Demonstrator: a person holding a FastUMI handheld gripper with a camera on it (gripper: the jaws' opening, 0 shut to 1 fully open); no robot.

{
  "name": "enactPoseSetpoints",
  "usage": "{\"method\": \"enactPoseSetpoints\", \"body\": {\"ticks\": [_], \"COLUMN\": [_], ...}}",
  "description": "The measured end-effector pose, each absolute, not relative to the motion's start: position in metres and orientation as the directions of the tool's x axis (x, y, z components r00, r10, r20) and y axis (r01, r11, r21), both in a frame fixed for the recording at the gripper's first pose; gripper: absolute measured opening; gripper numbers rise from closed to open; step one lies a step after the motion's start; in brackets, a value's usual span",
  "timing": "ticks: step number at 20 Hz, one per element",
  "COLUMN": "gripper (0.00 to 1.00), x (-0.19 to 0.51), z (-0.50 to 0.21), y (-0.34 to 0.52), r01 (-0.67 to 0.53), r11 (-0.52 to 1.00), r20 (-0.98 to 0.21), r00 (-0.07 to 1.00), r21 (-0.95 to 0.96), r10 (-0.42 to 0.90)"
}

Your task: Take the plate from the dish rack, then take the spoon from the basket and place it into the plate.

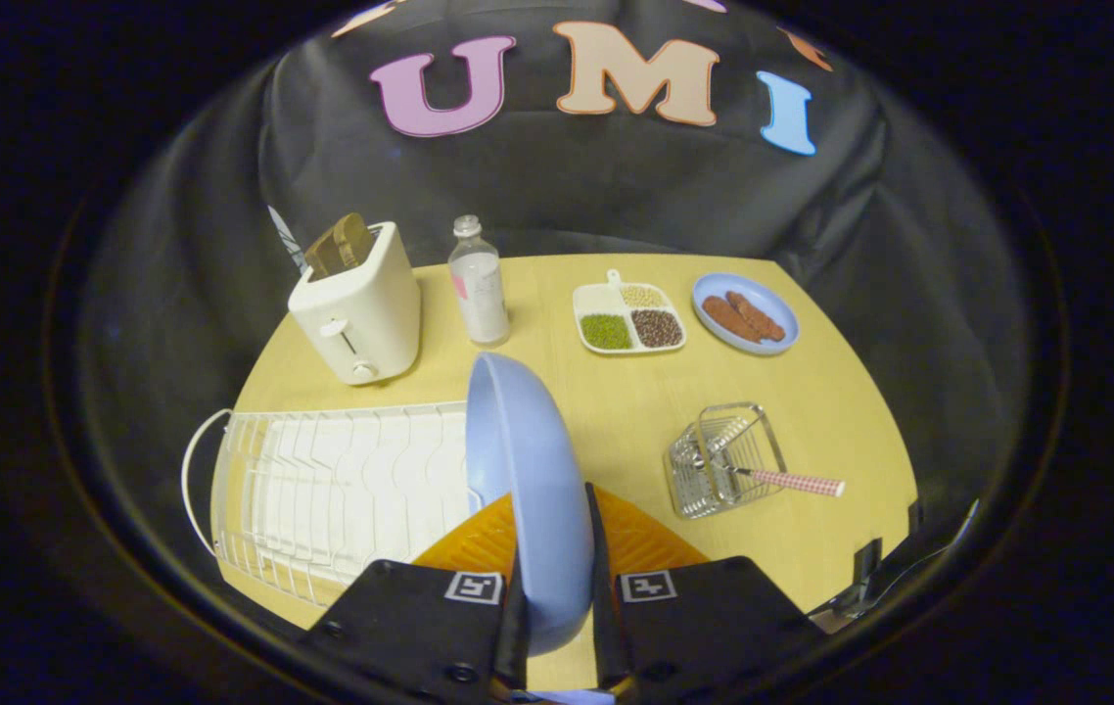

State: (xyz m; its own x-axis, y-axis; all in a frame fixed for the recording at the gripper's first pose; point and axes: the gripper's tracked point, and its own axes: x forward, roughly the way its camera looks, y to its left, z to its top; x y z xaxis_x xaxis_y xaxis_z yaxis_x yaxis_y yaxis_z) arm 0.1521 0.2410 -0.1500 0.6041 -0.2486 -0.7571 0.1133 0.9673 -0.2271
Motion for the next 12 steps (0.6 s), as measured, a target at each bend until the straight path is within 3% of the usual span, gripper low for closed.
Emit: {"method": "enactPoseSetpoints", "body": {"ticks": [7,12], "gripper": [0.29,0.25], "x": [0.167,0.171], "z": [-0.125,-0.09], "y": [0.25,0.247], "r01": [0.089,0.132], "r11": [0.933,0.961], "r20": [-0.713,-0.712], "r00": [0.62,0.648], "r21": [-0.35,-0.242], "r10": [-0.327,-0.269]}}
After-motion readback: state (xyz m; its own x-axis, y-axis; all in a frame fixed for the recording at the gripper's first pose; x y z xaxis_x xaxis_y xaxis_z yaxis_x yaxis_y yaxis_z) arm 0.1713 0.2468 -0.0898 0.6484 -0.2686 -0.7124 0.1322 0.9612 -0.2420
